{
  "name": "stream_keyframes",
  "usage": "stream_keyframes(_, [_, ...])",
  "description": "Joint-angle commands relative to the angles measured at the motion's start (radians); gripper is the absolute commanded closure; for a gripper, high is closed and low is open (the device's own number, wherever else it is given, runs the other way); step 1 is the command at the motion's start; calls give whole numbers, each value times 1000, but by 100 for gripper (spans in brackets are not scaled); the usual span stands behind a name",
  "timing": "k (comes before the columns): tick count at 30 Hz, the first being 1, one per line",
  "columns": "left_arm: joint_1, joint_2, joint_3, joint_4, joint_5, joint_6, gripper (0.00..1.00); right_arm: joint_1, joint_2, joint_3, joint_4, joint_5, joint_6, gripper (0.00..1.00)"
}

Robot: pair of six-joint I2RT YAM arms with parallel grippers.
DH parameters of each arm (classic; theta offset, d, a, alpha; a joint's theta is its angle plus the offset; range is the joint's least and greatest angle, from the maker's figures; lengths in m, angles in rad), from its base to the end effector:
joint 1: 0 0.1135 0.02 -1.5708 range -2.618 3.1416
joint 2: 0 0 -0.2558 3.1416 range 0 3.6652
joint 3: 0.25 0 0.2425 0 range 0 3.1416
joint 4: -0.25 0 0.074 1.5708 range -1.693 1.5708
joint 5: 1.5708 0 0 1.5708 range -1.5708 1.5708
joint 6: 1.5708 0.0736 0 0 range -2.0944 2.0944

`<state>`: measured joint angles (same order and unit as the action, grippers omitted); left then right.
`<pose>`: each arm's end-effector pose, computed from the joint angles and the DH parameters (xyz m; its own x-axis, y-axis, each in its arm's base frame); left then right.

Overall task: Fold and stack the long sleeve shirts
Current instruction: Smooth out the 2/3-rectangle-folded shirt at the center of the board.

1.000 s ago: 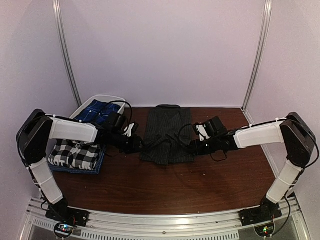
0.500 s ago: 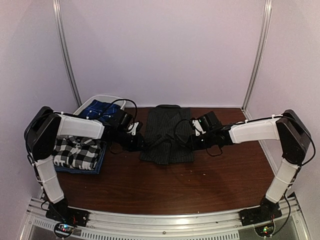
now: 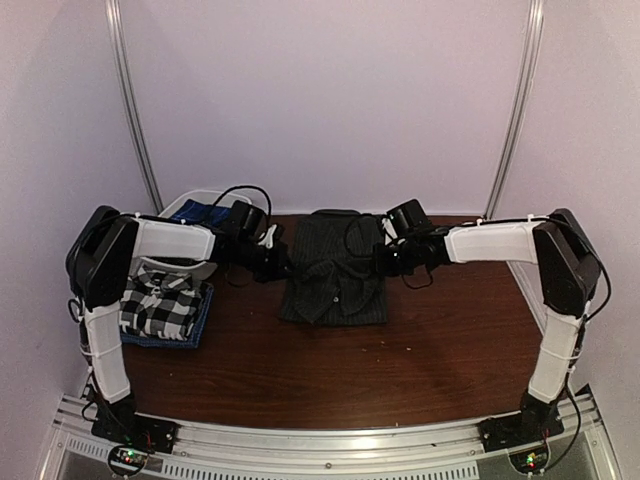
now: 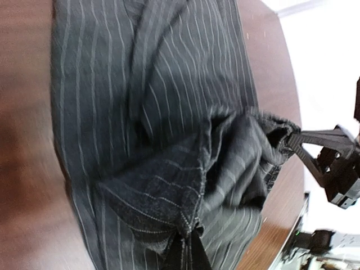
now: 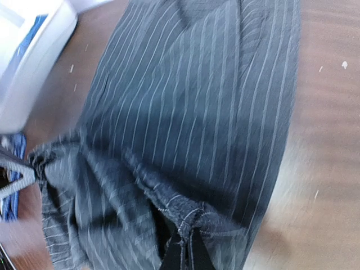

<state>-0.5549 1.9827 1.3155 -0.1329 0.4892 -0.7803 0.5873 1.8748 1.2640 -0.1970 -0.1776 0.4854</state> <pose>0.3565 -0.2617 0.1499 -0.9563 -0.1378 -0.2579 0.0993 0.6765 -0.7297 0.3463 0.2461 0.1661 -0.8340 -0.0035 -0.5517 -0.2916 0.8517 0.4354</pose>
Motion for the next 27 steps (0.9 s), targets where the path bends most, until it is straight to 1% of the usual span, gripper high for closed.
stream_keyframes(1, [79,89,98,157,109,-161,100,-70,101,124,-9,-9,81,100])
stream_keyframes(2, [90,108,108,187,113,-193,100,-80,122,144,-6,-10,90,99])
stream_keyframes(3, [97,121,114,224,119,-224,100,-91,139,163,-1,-22,96,94])
stream_keyframes(4, [104,135,119,258,134,-257,95,-100,157,180,2,-35,99,88])
stream_keyframes(6, [111,160,129,320,163,-309,82,-110,176,211,4,-62,93,77])
stream_keyframes(7, [111,170,137,338,172,-321,71,-110,175,223,0,-68,84,70])
stream_keyframes(8, [112,174,147,339,177,-321,63,-108,166,228,-3,-70,73,65])
stream_keyframes(9, [112,174,154,333,175,-311,58,-105,153,226,-7,-65,59,54])
stream_keyframes(11, [114,156,161,297,160,-274,51,-99,119,219,-31,-37,29,43])
stream_keyframes(13, [117,123,151,253,129,-228,49,-93,76,196,-58,-8,-1,37])
stream_keyframes(16, [119,62,107,178,74,-145,49,-81,-5,121,-60,22,-26,32])
stream_keyframes(19, [117,1,38,161,57,-92,49,-67,-67,46,-61,28,-41,30])
stream_keyframes(20, [115,-11,25,147,59,-72,49,-63,-77,27,-65,26,-47,31])
stream_keyframes(23, [102,-36,13,62,50,-13,55,-46,-95,-9,-85,16,-59,35])
stream_keyframes(27, [65,-72,-32,-22,-2,54,57,-3,-114,-64,-103,11,-62,39])
